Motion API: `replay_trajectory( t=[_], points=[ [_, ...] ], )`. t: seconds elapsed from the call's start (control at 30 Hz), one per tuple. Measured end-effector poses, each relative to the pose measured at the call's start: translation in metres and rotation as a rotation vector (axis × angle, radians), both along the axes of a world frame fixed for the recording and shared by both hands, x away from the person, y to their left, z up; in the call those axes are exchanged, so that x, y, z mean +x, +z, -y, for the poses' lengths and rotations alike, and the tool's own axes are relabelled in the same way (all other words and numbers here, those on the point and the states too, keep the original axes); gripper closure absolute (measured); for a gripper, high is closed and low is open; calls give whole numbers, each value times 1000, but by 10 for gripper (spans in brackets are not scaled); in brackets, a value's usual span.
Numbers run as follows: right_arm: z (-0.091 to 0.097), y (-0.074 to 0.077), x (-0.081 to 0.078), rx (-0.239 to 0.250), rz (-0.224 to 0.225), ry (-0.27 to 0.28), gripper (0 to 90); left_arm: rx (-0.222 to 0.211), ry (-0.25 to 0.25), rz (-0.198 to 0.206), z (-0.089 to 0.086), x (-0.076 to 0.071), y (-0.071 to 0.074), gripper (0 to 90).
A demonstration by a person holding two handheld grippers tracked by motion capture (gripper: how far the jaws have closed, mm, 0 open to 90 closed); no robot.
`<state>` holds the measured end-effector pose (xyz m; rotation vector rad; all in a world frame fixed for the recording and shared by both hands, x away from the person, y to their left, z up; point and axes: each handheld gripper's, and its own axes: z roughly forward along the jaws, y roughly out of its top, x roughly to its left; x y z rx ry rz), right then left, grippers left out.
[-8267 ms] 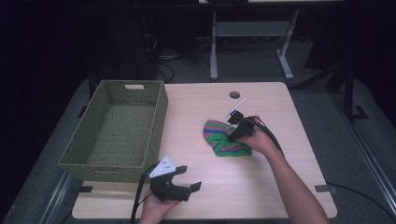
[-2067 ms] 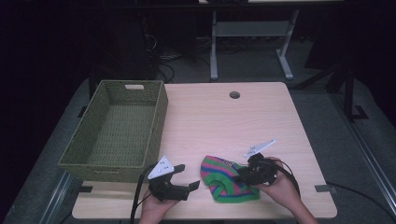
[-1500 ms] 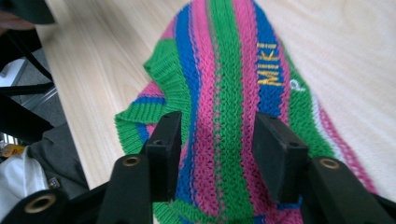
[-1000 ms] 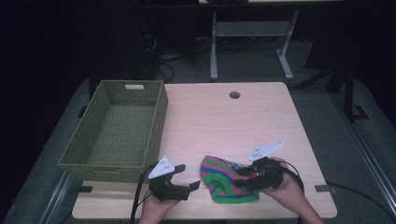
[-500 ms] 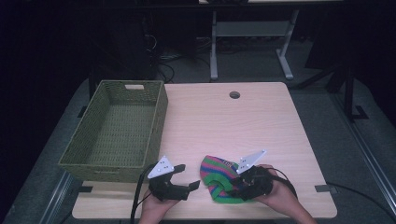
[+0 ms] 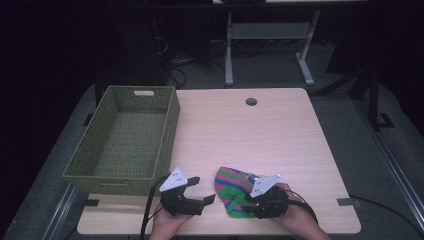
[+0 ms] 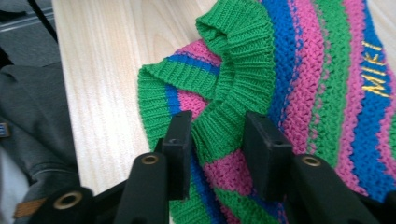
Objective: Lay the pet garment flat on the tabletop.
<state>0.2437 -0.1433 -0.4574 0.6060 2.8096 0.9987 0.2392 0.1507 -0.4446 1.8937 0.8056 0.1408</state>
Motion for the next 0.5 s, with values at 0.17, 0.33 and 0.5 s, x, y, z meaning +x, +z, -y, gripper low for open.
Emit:
replay_trajectory(
  t=[0.17, 0.33, 0.5],
  points=[
    [2, -3, -5, 14, 33, -28, 666, 1, -7, -4, 2, 0, -1, 155],
    [2, -4, -6, 26, 38, -45, 689, -3, -4, -8, 2, 0, -1, 155],
    [2, -4, -6, 25, 43, -54, 714, -8, -2, -13, 1, 1, -1, 155]
  ],
)
